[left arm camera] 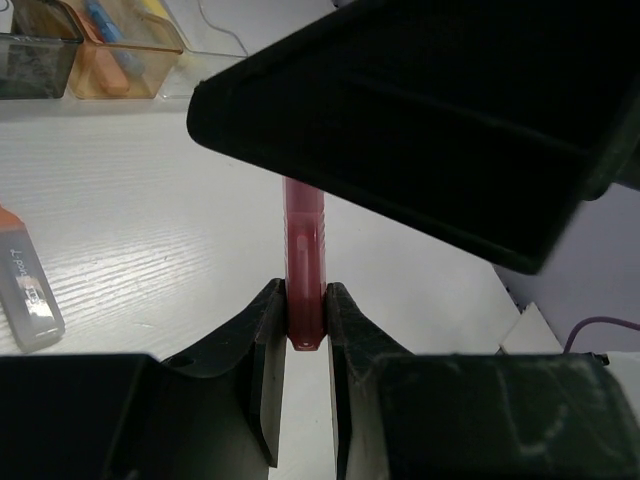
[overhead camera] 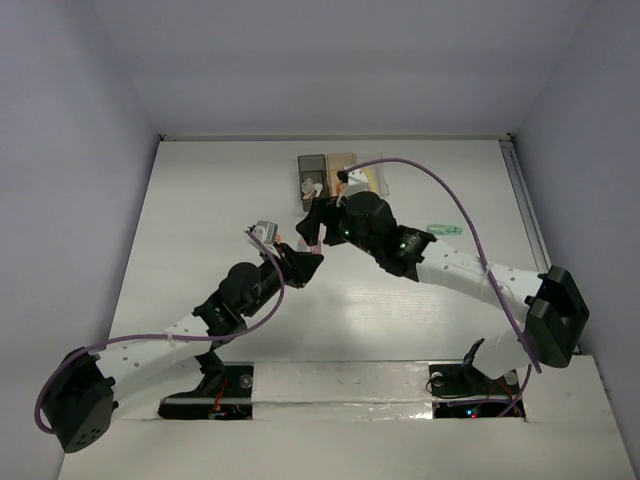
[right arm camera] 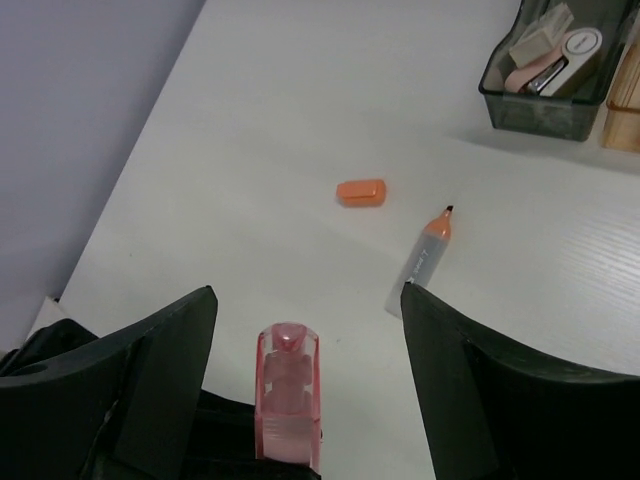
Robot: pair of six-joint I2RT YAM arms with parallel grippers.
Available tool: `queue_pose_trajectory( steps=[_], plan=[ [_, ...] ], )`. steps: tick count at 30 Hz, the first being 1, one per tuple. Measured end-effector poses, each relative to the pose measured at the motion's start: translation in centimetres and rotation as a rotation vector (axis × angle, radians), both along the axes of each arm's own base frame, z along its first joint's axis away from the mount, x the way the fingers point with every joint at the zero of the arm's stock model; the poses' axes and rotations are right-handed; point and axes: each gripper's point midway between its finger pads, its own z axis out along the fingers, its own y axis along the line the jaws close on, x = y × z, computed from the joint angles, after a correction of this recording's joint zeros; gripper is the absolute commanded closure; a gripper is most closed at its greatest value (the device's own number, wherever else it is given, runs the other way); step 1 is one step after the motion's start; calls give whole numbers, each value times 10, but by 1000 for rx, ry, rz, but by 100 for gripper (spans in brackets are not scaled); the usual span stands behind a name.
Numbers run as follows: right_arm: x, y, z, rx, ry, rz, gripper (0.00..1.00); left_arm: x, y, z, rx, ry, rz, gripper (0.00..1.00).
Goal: Sort the stationery into containers
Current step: Place the pen in the storage box.
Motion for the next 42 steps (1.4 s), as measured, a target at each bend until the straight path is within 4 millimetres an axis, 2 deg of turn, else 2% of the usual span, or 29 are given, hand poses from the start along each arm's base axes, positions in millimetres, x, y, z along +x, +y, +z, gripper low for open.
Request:
queue_pose_trajectory(
  steps=[3, 7, 10, 11, 12, 18, 21, 26, 39, 41, 42],
  plan=[
    [0, 1, -11, -25, 20, 7, 32, -1, 1, 0, -3, -2, 0, 100],
    [-2, 1, -13, -25, 30, 18, 45, -1, 2, 1, -4, -4, 2, 100],
    [-4, 3, -13, -18, 39, 30, 50, -1, 2, 1, -4, -5, 5, 100],
    [-4, 4, -13, -15, 41, 34, 53, 0, 2, 1, -4, -5, 7, 100],
    [-5, 4, -13, -12, 44, 36, 63, 0, 2, 1, -4, -5, 8, 100],
    [-11, 7, -16, 22, 69, 52, 88, -2, 2, -4, 12, 4, 5, 100],
    [-15, 7, -20, 38, 82, 62, 95, -2, 2, -6, 25, 7, 4, 100],
    [-22, 6, -26, 79, 101, 68, 100, -4, 2, -11, 76, 14, -7, 100],
    [-26, 11, -20, 160, 90, 61, 100, -8, 9, -6, 141, -1, -10, 100],
    [-27, 12, -18, 167, 88, 61, 100, -9, 11, -4, 140, -6, -8, 92],
    [-27, 13, -17, 169, 86, 63, 100, -9, 11, -3, 140, -8, -8, 83]
  ],
)
